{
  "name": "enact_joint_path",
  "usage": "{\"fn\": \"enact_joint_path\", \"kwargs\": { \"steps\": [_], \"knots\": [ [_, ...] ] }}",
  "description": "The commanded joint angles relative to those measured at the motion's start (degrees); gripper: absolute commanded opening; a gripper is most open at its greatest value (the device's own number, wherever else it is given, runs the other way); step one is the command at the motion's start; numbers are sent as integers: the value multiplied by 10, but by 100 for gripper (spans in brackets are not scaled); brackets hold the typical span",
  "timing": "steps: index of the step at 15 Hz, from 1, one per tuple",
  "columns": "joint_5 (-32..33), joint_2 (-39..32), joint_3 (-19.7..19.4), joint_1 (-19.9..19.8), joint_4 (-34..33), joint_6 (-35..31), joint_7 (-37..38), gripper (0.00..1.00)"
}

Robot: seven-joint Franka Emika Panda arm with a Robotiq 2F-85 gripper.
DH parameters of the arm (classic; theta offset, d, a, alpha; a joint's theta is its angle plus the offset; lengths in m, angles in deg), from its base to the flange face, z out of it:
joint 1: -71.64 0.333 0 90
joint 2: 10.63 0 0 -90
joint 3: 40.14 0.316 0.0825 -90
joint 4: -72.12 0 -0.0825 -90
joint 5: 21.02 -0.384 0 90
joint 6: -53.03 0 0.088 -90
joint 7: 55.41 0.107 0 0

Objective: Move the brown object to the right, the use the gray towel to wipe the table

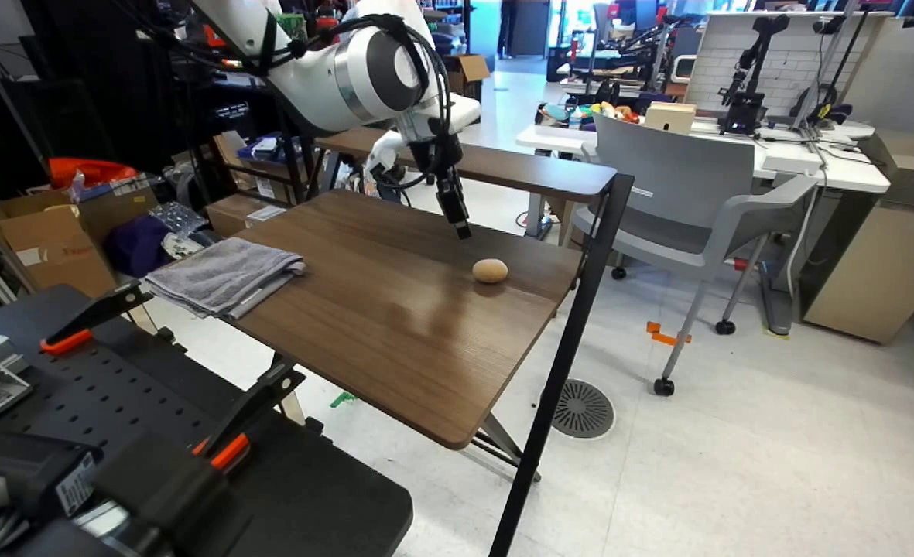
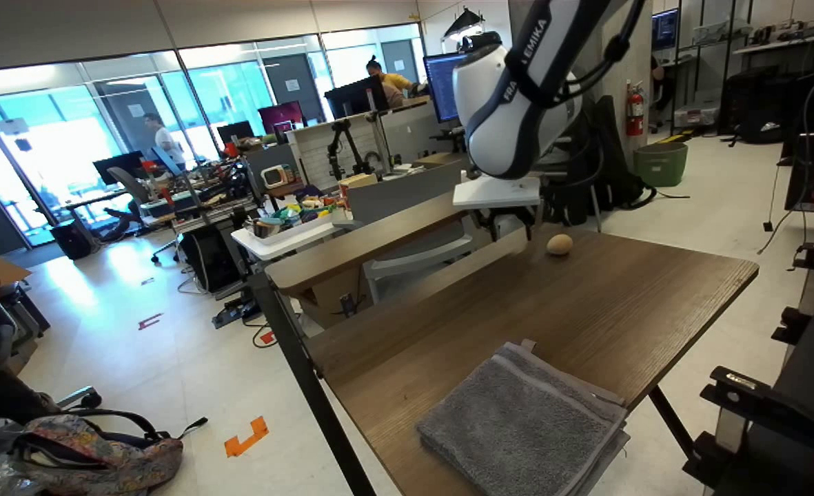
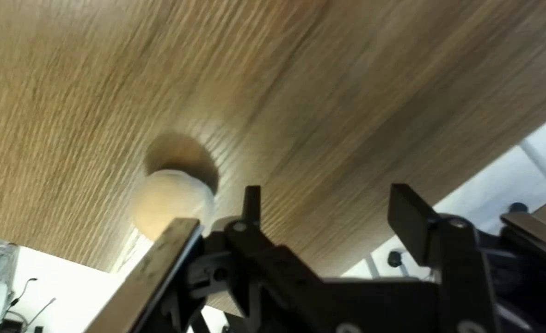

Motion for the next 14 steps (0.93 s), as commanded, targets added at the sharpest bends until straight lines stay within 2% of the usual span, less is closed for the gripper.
{"fn": "enact_joint_path", "kwargs": {
  "steps": [1,4,6,12,14],
  "knots": [
    [-43,125,60,-6,119,-48,-74,99],
    [-93,214,115,-15,187,-10,-145,100],
    [-106,270,117,4,233,70,-157,100],
    [-75,314,115,43,275,285,-136,100],
    [-79,308,132,35,283,318,-190,100]
  ]
}}
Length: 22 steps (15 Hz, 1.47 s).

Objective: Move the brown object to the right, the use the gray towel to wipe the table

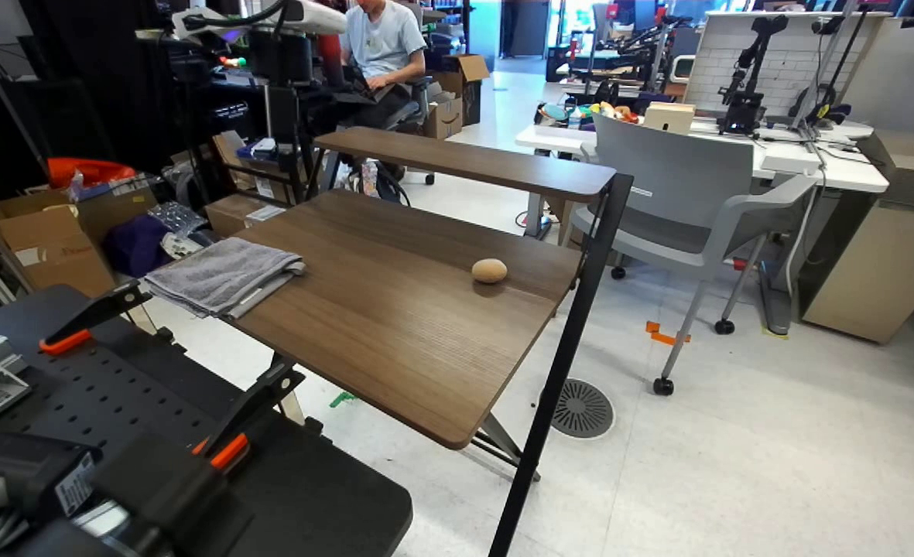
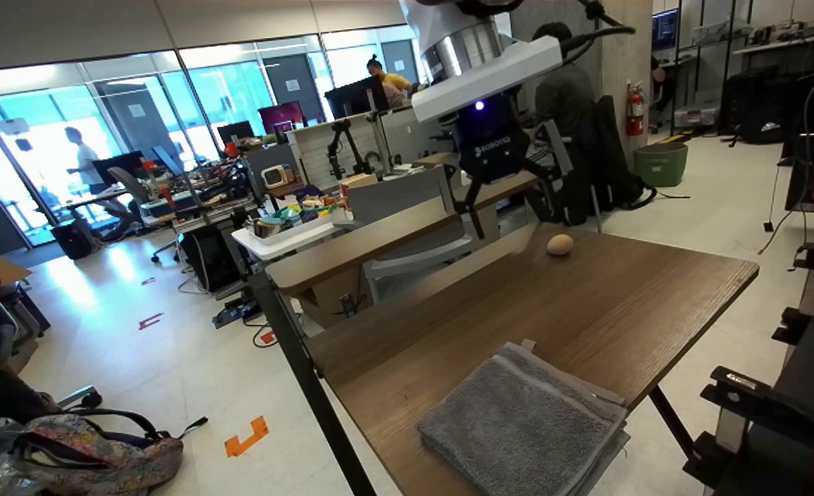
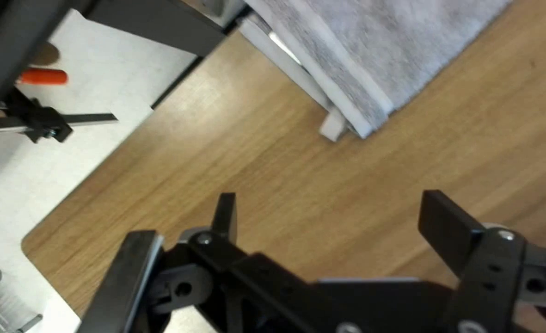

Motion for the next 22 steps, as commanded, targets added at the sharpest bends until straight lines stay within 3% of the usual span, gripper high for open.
{"fn": "enact_joint_path", "kwargs": {
  "steps": [1,5,9,12,15,17,22],
  "knots": [
    [7,2,16,-1,37,9,-68,100],
    [36,-29,11,24,95,-72,-89,100],
    [80,-67,8,41,170,-274,-123,100],
    [40,-89,36,31,218,-422,-175,100],
    [-13,-85,94,-1,273,-527,-262,100],
    [-45,-68,144,-31,299,-551,-315,100],
    [-53,-1,106,27,338,-567,-324,100]
  ]
}}
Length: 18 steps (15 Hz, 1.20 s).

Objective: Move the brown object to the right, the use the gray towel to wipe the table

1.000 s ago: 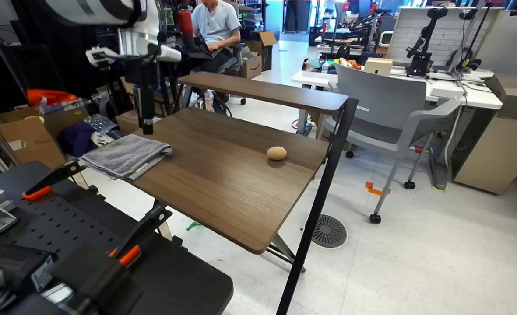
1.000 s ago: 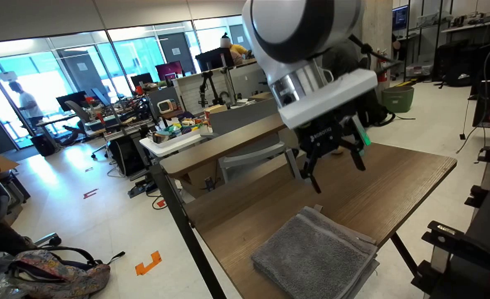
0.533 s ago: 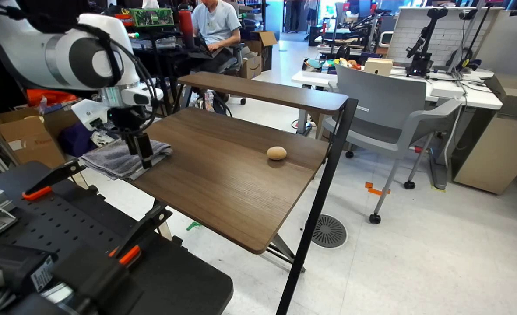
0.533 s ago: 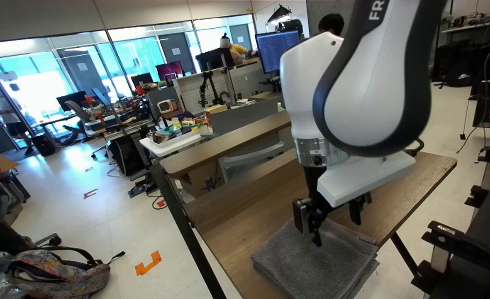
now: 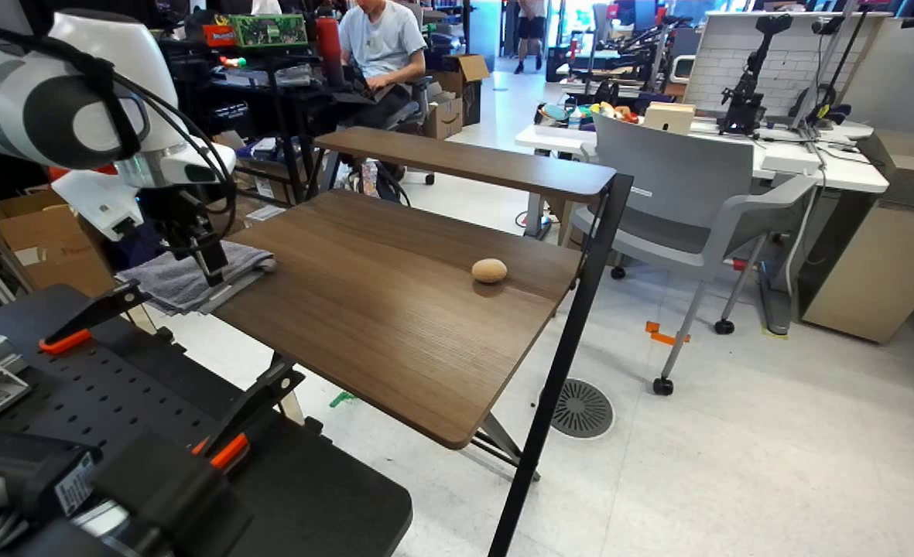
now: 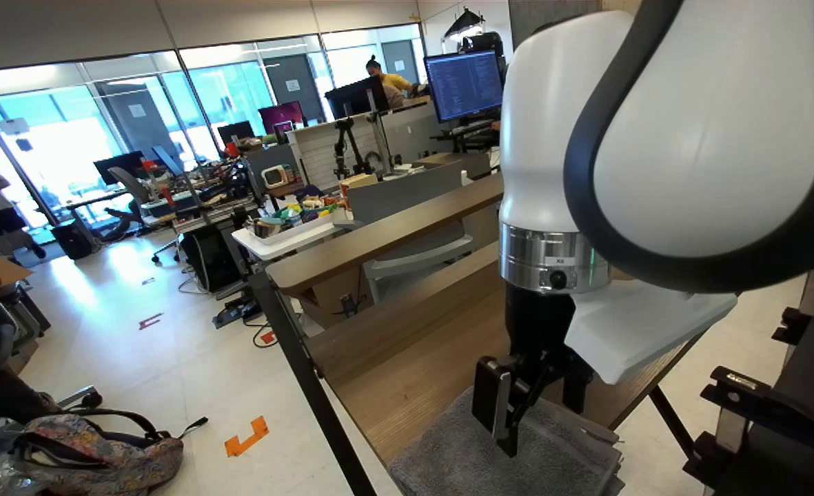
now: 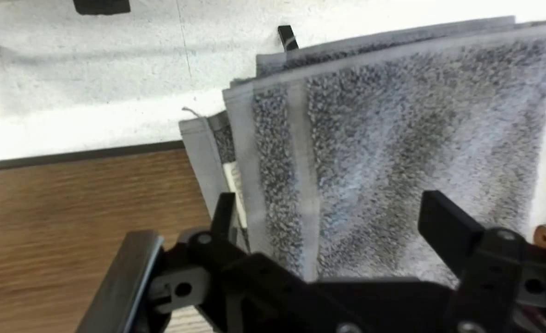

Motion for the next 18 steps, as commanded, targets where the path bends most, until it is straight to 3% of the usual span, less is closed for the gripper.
{"fn": "enact_joint_path", "kwargs": {
  "steps": [1,3,6,13,18],
  "knots": [
    [-21,66,-14,22,38,-16,-23,100],
    [-29,65,30,-15,21,-25,-47,100],
    [-50,26,49,-24,-36,-2,-54,100],
    [-51,-56,-47,47,-102,24,-18,100],
    [-55,-97,-50,34,-139,86,-18,100]
  ]
}}
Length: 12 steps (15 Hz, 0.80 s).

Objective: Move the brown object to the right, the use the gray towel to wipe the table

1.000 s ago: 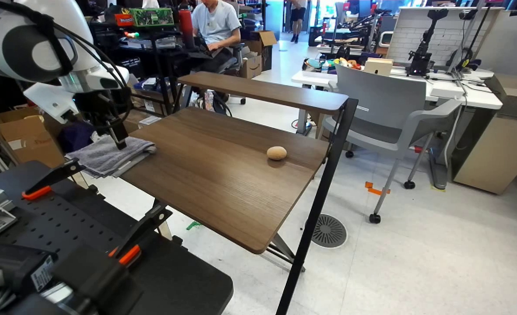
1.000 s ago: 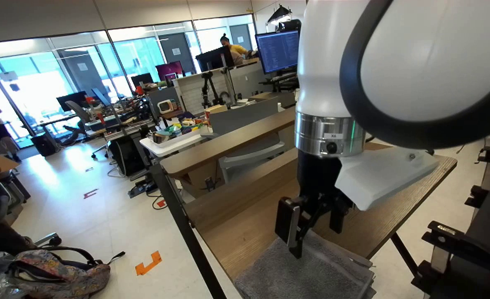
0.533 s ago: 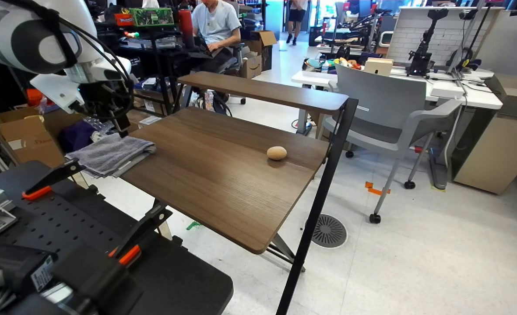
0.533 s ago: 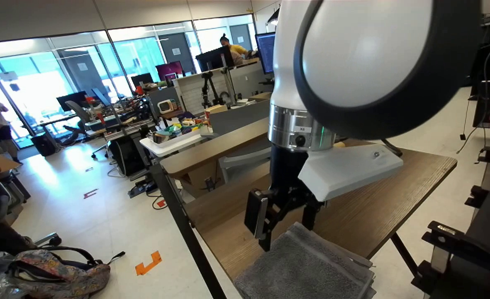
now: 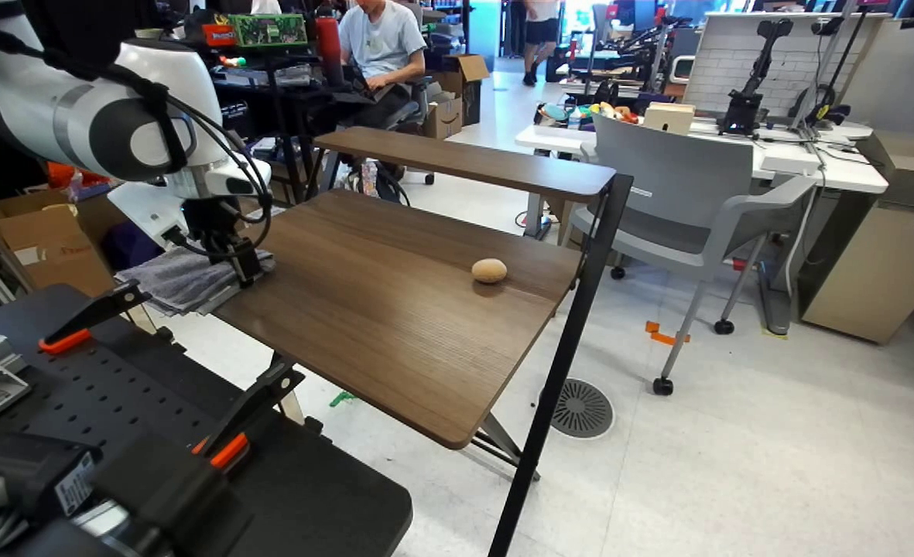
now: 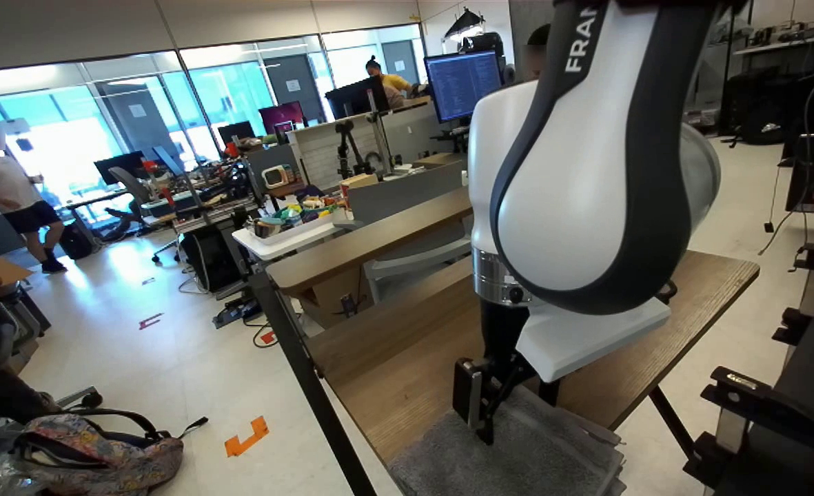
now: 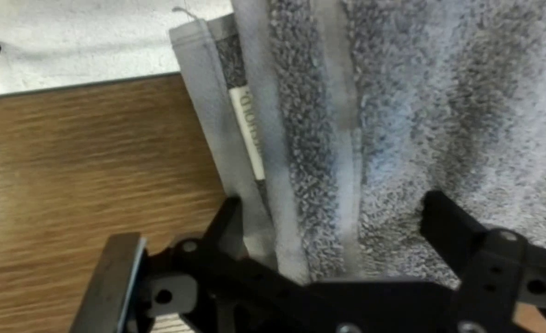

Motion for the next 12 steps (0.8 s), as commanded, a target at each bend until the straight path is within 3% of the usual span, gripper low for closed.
{"fn": "enact_joint_path", "kwargs": {
  "steps": [1,4,6,8,10,12],
  "knots": [
    [-19,-22,-13,9,-42,49,5,100],
    [-9,-21,-45,21,-76,57,17,100],
    [3,-25,-102,42,-120,44,40,100],
    [0,-34,-143,36,-173,48,56,100],
    [-6,-46,-185,29,-231,76,88,100],
    [-8,-26,-219,47,-244,127,143,100]
  ]
}}
